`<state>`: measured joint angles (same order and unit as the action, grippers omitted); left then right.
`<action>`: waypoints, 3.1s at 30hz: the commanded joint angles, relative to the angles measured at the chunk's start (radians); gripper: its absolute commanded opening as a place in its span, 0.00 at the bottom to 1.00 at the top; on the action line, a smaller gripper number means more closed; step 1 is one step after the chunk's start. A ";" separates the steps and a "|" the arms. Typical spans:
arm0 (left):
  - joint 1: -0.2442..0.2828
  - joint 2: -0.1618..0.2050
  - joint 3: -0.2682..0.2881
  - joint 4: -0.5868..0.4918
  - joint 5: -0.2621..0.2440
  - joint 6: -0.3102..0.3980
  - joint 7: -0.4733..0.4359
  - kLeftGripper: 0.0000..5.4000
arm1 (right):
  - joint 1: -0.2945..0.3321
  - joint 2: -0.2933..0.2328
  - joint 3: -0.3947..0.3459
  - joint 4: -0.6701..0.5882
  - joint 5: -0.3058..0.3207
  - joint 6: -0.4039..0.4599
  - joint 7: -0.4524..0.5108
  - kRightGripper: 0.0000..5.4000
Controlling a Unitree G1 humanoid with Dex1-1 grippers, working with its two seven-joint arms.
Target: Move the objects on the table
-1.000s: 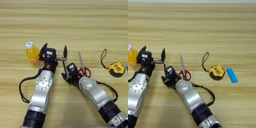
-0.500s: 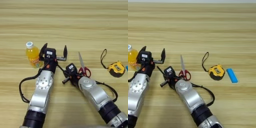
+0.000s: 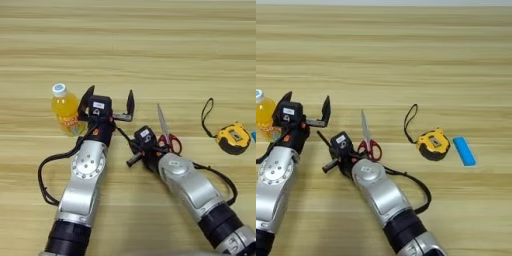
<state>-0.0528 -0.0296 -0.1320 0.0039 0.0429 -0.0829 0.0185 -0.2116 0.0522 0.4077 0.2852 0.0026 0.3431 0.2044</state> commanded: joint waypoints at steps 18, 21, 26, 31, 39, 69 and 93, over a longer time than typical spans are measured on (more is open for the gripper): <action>-0.004 -0.014 0.006 0.003 -0.018 0.022 -0.015 1.00 | 0.046 -0.012 -0.082 -0.193 -0.003 0.126 -0.002 0.06; -0.003 -0.016 0.008 0.004 -0.019 0.022 -0.019 1.00 | 0.056 -0.015 -0.087 -0.238 0.000 0.141 0.002 0.06; -0.002 -0.024 0.015 0.006 -0.033 0.030 -0.031 1.00 | 0.071 -0.021 -0.091 -0.316 0.005 0.169 0.011 0.06; -0.002 -0.047 0.033 0.001 -0.119 0.072 -0.069 1.00 | 0.092 -0.033 -0.093 -0.394 0.013 0.199 0.023 0.06; -0.003 -0.071 0.070 -0.018 -0.300 0.185 -0.124 1.00 | 0.115 -0.045 -0.085 -0.481 0.018 0.223 0.029 0.06; -0.002 -0.091 0.119 -0.084 -0.730 0.444 -0.187 1.00 | 0.154 -0.064 -0.017 -0.584 0.021 0.234 0.039 0.06; -0.016 -0.088 0.144 -0.061 -0.834 0.517 -0.163 1.00 | 0.158 -0.061 0.002 -0.707 0.032 0.292 0.041 0.06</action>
<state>-0.0514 -0.0549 0.0064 -0.0664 -0.7887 0.4257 -0.1583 -0.0529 -0.0050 0.4064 -0.4071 0.0256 0.6201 0.2467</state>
